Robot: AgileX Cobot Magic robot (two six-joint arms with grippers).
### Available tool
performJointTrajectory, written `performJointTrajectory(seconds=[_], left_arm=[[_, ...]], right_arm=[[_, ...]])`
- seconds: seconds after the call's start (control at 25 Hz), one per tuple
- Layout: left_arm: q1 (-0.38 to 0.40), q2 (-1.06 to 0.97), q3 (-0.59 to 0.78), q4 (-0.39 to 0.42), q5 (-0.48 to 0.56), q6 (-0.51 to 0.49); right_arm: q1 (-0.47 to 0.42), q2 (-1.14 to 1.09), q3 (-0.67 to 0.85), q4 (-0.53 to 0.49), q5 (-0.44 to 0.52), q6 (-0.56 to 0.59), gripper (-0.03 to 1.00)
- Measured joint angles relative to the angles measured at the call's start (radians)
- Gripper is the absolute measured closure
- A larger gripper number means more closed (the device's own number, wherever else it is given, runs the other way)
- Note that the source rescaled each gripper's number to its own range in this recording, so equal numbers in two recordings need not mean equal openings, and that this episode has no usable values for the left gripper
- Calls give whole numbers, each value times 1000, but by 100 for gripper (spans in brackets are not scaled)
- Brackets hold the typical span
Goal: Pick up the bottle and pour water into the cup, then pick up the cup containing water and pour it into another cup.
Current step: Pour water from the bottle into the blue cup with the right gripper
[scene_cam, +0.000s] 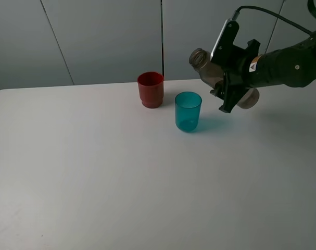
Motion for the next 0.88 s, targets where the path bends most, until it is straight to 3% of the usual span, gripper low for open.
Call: performJointTrajectory(seconds=[0.44,0.88], left_arm=[[0,0,0,0,0,0],[0,0,0,0,0,0]], right_arm=[[0,9,-15,-6,14,-117,96],[0,63,-76,0,48,-161,96]])
